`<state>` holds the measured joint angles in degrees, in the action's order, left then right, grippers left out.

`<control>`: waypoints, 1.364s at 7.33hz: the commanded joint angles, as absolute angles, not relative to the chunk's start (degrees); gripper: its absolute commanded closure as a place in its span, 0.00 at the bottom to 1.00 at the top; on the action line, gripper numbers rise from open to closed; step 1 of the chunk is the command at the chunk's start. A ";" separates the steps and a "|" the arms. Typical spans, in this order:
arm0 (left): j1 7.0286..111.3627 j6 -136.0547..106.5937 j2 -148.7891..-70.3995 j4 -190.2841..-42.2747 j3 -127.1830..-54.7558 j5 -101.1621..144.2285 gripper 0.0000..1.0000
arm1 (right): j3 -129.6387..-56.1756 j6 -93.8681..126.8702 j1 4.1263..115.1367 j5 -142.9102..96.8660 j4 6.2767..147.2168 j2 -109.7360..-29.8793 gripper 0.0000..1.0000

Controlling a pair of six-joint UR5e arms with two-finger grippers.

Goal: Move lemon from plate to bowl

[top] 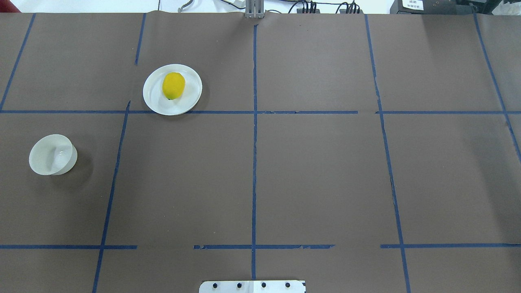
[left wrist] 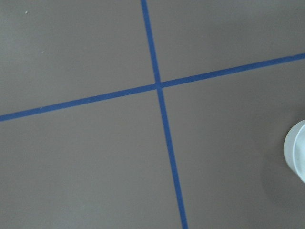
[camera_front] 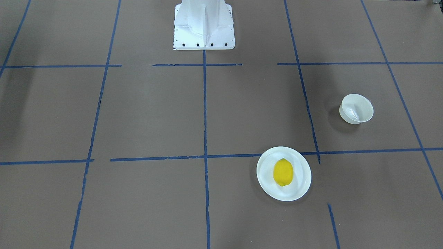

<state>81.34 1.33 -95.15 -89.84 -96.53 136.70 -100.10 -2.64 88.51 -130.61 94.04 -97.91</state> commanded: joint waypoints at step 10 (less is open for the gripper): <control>53.00 -44.65 -132.53 -111.71 -68.64 120.59 0.01 | -100.11 -2.64 88.51 -130.61 94.04 -97.91 0.00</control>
<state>54.12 -44.61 -131.60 -111.49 -69.15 122.78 -100.11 -2.64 88.51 -130.61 94.04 -97.91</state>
